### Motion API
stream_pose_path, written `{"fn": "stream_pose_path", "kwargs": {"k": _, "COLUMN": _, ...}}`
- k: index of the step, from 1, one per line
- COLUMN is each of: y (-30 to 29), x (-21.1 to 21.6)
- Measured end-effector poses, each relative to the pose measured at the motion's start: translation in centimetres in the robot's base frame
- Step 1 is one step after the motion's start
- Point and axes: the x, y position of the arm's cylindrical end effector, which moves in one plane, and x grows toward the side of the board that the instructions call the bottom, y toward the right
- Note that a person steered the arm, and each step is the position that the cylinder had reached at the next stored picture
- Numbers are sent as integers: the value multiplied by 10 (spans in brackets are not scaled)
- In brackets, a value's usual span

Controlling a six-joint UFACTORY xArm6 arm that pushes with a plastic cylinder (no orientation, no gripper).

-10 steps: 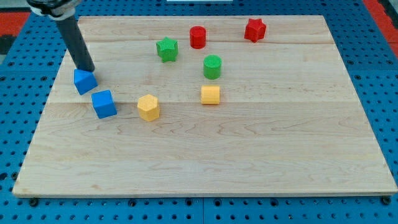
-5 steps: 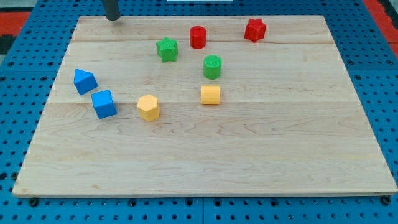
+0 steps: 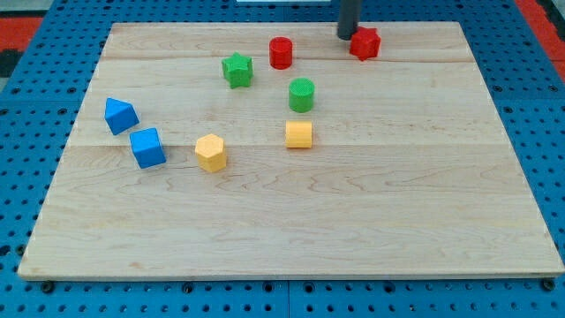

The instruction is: Place the red circle to the top center of the board

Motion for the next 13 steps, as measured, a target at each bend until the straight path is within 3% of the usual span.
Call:
{"fn": "stream_pose_path", "kwargs": {"k": 1, "y": 12, "x": 14}}
{"fn": "stream_pose_path", "kwargs": {"k": 2, "y": 10, "x": -10}}
{"fn": "stream_pose_path", "kwargs": {"k": 3, "y": 47, "x": -30}}
{"fn": "stream_pose_path", "kwargs": {"k": 4, "y": 138, "x": 3}}
{"fn": "stream_pose_path", "kwargs": {"k": 5, "y": 190, "x": 79}}
{"fn": "stream_pose_path", "kwargs": {"k": 6, "y": 173, "x": 145}}
{"fn": "stream_pose_path", "kwargs": {"k": 7, "y": 161, "x": 158}}
{"fn": "stream_pose_path", "kwargs": {"k": 8, "y": 155, "x": 158}}
{"fn": "stream_pose_path", "kwargs": {"k": 9, "y": 96, "x": 145}}
{"fn": "stream_pose_path", "kwargs": {"k": 10, "y": 77, "x": 100}}
{"fn": "stream_pose_path", "kwargs": {"k": 12, "y": -82, "x": 94}}
{"fn": "stream_pose_path", "kwargs": {"k": 13, "y": -121, "x": 91}}
